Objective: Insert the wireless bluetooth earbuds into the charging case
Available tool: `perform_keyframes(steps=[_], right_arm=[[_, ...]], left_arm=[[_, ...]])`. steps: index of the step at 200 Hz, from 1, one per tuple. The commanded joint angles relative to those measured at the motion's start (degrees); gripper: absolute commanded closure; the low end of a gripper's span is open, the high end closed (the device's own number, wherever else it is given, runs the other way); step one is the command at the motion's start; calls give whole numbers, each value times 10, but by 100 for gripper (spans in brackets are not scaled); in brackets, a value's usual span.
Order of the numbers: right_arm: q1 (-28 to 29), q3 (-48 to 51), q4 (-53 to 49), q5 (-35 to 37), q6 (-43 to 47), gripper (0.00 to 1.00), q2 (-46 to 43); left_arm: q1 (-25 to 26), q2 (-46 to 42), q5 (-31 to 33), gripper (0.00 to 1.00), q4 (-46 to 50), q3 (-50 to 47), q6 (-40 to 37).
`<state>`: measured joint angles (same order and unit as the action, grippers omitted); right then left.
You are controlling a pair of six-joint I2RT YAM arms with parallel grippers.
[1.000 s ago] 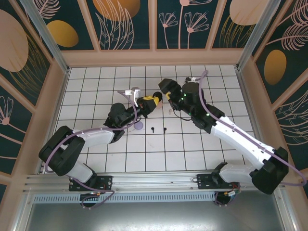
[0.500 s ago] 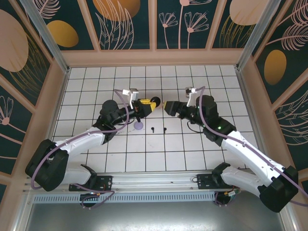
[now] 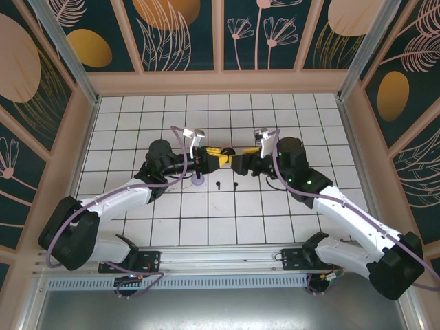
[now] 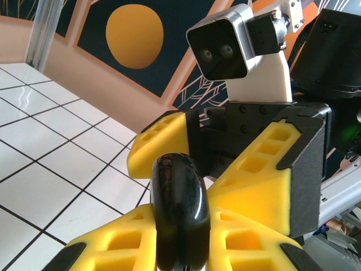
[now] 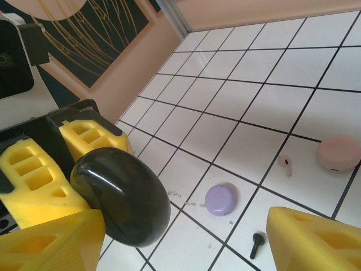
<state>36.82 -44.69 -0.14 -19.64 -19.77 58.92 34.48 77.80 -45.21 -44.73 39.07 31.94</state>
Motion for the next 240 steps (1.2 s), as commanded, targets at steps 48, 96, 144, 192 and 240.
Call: perform_keyframes(steps=[48,96,144,192,240], right_arm=[[-52,6,32,1,0,31,11],[-80,20,35,-23,-21,33,-8],[-76,29,43,-107,-38,35,-45],[-43,19,62,-102,-42,35,-28],[-27,14,73,-84,-37,36,2]], left_arm=[[-3,-4,-35,100,-26,13,14],[-3,-7,-31,100,-28,11,13],[-3,1,-29,100,-42,9,18],[-3,2,-27,100,-35,16,15],[-3,3,-23,100,-32,19,15]])
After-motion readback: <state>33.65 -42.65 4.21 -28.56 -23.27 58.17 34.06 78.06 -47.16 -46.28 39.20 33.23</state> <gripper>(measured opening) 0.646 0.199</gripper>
